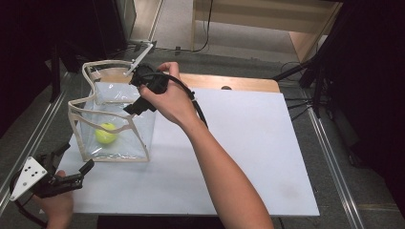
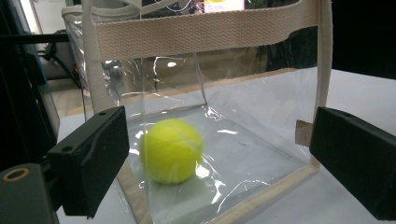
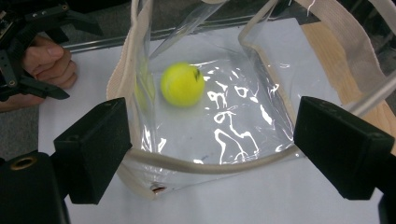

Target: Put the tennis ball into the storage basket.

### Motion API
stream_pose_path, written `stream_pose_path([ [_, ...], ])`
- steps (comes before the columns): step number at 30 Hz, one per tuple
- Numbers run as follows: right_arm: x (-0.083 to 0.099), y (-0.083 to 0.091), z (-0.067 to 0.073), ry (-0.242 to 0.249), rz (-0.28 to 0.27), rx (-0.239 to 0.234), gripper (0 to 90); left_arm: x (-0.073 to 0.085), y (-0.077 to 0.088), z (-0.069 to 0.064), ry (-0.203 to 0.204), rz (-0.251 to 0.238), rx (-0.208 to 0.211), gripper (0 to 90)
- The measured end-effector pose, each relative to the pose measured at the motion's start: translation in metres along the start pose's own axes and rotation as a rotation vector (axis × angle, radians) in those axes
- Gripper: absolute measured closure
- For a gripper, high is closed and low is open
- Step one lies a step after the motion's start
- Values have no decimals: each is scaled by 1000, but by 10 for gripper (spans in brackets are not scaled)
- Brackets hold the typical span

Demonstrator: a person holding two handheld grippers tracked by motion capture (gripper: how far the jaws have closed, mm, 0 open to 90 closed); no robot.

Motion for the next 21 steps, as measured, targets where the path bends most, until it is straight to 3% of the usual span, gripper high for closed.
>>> stream_pose_path([
  [21,40,14,-2,-57,-20,28,100,0,-1,-1,-11,8,-1,53],
])
Point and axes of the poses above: each handheld gripper's, and its own axes: y roughly backward along the jaws, x roughly out of its underside, z roughly to its left, the point moved 3 cm from there along -y, roughly forward along the jaws, and after that the axes turned 3 degrees about z, right-handed, at the moved point
